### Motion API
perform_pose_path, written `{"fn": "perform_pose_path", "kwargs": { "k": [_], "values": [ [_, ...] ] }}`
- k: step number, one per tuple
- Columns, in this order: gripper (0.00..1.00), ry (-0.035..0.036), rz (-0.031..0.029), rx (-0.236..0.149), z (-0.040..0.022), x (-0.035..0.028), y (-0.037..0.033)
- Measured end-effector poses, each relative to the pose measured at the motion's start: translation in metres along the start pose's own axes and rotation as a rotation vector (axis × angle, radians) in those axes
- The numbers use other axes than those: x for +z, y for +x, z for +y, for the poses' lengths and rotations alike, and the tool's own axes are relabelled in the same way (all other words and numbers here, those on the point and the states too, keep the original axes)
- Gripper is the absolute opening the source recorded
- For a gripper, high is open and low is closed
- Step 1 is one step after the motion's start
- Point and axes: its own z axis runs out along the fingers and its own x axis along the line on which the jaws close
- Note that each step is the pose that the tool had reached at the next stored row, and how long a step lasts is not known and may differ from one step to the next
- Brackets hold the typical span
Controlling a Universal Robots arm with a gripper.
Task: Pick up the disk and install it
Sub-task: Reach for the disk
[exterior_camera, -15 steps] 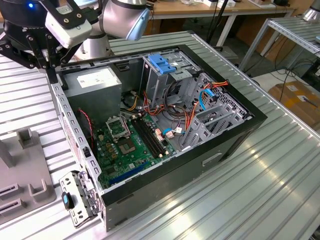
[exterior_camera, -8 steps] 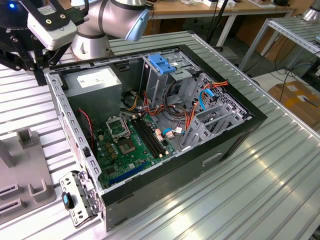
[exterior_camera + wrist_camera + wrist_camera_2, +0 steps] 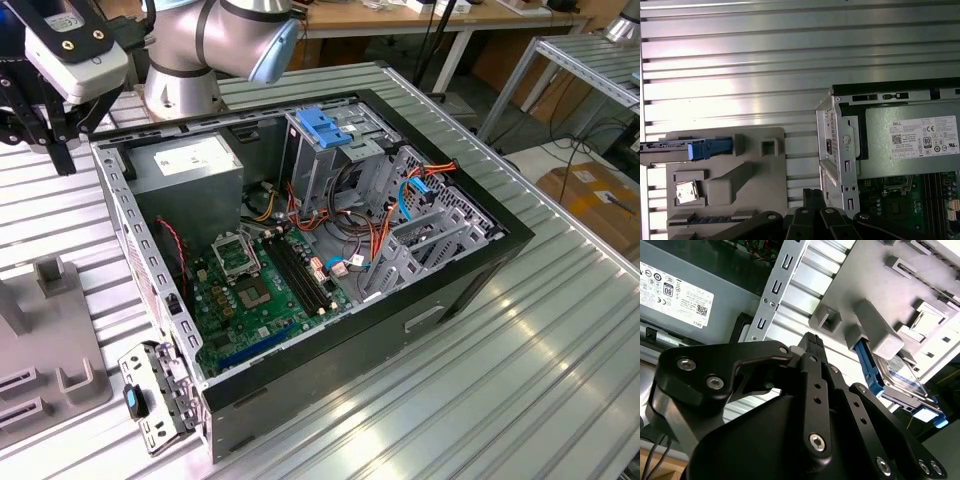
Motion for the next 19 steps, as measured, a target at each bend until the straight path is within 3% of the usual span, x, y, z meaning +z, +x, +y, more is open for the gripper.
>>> {"fn": "perform_pose_path", "kwargs": {
  "k": [10,19],
  "values": [
    [0.11,0.0008,-0.0001,0.0,0.0042,0.0002,0.0035],
    [0.11,0.0008,-0.0001,0.0,0.0043,0.0002,0.004]
  ]
}}
